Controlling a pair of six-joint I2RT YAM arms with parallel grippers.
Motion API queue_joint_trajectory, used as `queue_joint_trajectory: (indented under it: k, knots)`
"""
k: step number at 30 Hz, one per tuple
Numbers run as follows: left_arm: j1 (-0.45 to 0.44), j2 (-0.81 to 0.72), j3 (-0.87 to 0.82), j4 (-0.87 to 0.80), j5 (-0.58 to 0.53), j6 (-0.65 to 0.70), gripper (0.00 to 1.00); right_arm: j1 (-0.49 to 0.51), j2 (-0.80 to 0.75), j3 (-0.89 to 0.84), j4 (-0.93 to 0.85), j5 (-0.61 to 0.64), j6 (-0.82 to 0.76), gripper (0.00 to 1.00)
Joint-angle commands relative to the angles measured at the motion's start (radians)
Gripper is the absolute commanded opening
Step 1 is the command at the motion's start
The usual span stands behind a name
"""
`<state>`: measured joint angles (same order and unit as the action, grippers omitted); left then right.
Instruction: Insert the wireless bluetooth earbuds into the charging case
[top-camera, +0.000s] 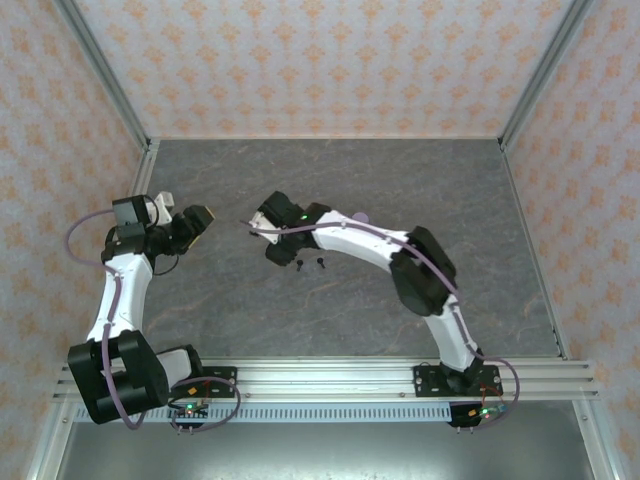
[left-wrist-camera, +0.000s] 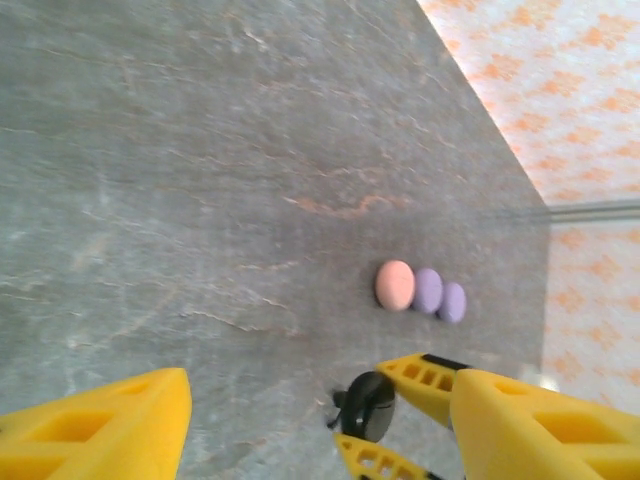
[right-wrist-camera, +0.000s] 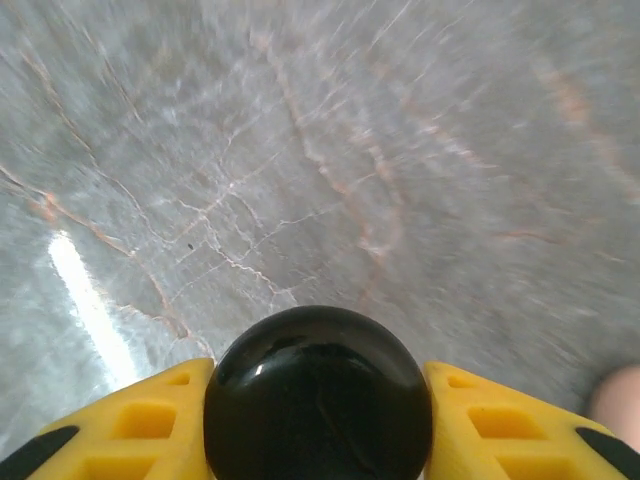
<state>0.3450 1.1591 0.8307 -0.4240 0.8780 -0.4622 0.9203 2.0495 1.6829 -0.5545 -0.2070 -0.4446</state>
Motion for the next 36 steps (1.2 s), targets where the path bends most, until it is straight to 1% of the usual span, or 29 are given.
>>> queue_joint_trajectory:
  k: [1, 5, 10, 14, 16, 18, 23, 25, 32, 36]
  knots:
    - [-0.045, -0.045, 0.030, -0.005, 0.141, -0.005, 0.69, 0.000, -0.175, -0.155, 0.242, 0.020, 0.068, 0.36]
    - [-0.118, -0.078, 0.048, 0.027, 0.189, -0.042, 0.68, 0.000, -0.332, -0.352, 0.404, 0.053, 0.091, 0.36]
    - [-0.189, -0.131, 0.066, 0.068, 0.207, -0.066, 0.68, 0.001, -0.473, -0.514, 0.517, 0.050, 0.082, 0.36]
    - [-0.270, -0.185, 0.035, 0.097, 0.209, -0.109, 0.68, 0.002, -0.566, -0.627, 0.603, 0.056, 0.067, 0.36]
    - [-0.296, -0.208, 0.015, 0.108, 0.195, -0.135, 0.68, 0.003, -0.606, -0.672, 0.636, 0.060, 0.056, 0.36]
    - [-0.316, -0.231, 0.001, 0.126, 0.192, -0.163, 0.68, 0.003, -0.643, -0.702, 0.652, 0.058, 0.041, 0.36]
    - [-0.352, -0.269, -0.025, 0.156, 0.186, -0.181, 0.68, 0.005, -0.715, -0.742, 0.648, 0.022, -0.047, 0.36]
    - [-0.375, -0.260, -0.028, 0.177, 0.187, -0.191, 0.68, 0.004, -0.734, -0.756, 0.655, 0.014, -0.079, 0.36]
    - [-0.513, -0.198, -0.035, 0.279, 0.170, -0.165, 0.68, 0.004, -0.778, -0.811, 0.705, -0.003, -0.178, 0.36]
    - [-0.548, -0.136, -0.023, 0.312, 0.174, -0.154, 0.66, 0.005, -0.787, -0.818, 0.715, -0.005, -0.194, 0.36]
